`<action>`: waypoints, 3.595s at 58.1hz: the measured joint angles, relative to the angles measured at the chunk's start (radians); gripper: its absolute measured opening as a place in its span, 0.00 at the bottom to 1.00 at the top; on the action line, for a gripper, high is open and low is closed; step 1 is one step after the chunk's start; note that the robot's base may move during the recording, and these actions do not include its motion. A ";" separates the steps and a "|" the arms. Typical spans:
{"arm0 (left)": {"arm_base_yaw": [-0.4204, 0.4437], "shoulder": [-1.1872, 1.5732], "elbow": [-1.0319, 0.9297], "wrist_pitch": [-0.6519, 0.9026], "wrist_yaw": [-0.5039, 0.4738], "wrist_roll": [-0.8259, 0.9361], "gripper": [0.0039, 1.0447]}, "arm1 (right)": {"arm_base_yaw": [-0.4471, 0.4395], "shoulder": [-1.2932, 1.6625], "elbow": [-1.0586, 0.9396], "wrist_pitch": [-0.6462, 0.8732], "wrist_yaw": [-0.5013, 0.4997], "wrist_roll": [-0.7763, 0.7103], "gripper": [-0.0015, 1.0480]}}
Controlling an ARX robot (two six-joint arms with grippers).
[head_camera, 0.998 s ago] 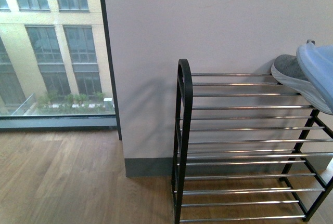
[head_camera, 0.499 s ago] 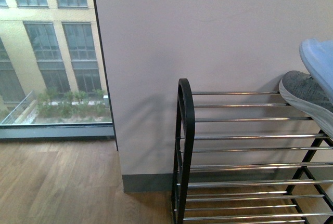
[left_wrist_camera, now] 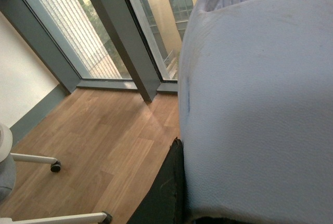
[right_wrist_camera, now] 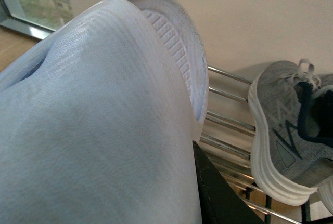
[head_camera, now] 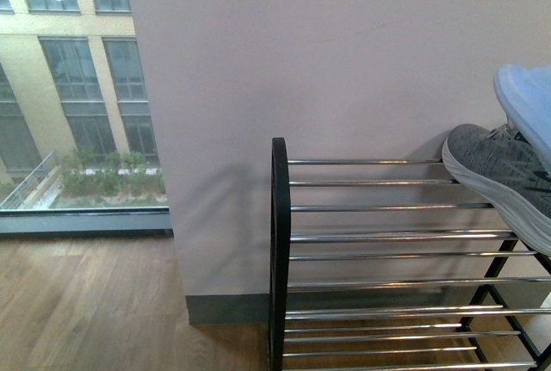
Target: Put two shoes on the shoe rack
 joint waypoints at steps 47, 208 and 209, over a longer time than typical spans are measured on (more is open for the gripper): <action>0.000 0.000 0.000 0.000 -0.002 0.000 0.02 | 0.081 0.879 0.677 0.339 0.117 -0.157 0.02; 0.000 0.000 0.000 0.000 -0.002 0.000 0.02 | -0.020 1.255 1.162 -0.159 0.298 -0.452 0.91; 0.000 0.000 0.000 0.000 -0.002 0.000 0.02 | -0.020 1.257 1.164 -0.160 0.298 -0.447 0.91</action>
